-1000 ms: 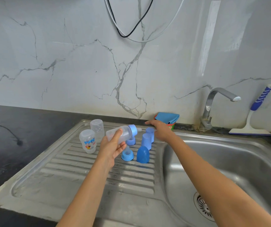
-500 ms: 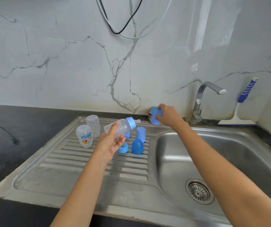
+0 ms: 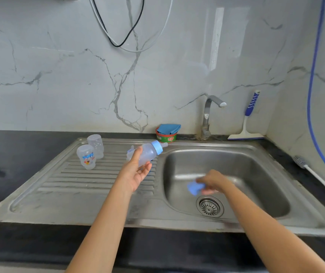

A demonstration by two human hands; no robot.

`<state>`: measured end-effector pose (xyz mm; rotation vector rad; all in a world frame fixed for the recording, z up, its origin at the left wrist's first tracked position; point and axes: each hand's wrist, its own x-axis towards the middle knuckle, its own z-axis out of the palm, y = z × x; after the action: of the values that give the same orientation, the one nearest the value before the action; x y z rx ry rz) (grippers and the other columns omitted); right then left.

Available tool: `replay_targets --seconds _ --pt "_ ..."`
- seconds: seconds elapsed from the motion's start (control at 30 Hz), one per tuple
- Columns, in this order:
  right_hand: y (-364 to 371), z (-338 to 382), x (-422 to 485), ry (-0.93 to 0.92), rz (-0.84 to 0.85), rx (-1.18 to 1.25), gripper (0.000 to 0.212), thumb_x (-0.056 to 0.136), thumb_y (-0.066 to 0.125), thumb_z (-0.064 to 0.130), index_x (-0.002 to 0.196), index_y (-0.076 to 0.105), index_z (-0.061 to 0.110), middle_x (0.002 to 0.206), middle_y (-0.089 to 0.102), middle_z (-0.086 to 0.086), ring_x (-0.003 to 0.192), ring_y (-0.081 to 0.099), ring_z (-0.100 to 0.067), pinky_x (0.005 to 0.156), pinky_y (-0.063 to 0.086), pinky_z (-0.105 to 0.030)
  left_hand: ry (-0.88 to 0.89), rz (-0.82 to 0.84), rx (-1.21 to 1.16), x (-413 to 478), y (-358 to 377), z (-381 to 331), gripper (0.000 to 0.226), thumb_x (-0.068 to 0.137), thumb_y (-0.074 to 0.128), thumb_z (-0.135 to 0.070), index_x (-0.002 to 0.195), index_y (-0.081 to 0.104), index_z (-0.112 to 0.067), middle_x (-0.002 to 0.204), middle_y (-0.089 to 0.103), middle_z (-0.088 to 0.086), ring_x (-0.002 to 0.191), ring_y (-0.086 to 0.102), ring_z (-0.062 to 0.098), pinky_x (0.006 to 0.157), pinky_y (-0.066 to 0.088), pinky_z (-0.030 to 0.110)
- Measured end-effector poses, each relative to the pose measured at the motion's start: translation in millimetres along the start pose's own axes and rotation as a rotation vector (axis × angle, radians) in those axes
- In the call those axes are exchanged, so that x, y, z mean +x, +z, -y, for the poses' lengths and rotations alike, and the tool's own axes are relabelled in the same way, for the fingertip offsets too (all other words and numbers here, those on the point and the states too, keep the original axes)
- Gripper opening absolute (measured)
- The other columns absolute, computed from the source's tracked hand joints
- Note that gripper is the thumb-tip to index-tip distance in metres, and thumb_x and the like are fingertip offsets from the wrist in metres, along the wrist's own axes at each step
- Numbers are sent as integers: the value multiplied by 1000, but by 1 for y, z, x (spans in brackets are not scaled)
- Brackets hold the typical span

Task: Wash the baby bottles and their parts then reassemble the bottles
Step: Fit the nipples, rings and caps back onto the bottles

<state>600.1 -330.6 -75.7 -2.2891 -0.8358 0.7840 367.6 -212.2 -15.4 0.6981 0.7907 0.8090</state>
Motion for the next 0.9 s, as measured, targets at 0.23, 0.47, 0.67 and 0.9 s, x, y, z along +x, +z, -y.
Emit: replay_targets --seconds 0.23,0.47,0.67,0.9 --pt "-13 82 -32 -338 262 1149 12 95 49 -4 103 54 4 95 62 -12 87 62 -24 73 59 -28 20 -11 -43 0 10 3 56 84 71 -37 129 53 -8 110 59 12 74 59 14 49 53 19" --pt "-3 92 -37 -450 283 1101 25 91 52 -10 107 56 9 105 60 -14 95 63 -24 78 59 -31 27 2 -24 -1 9 1 58 83 73 -38 129 53 -11 110 60 13 75 60 15 50 54 19" --pt "-3 94 -38 -554 309 1008 33 91 50 -12 112 57 12 110 58 -10 99 62 -22 85 57 -31 40 19 54 -2 2 2 39 86 70 -31 117 56 -13 97 61 10 73 59 14 50 54 19" --pt "0 98 -37 -548 355 913 33 90 51 -13 113 55 10 109 59 -12 100 62 -23 84 57 -30 55 20 76 -2 -8 5 33 87 69 -31 112 57 -13 97 60 10 74 59 15 50 53 19"
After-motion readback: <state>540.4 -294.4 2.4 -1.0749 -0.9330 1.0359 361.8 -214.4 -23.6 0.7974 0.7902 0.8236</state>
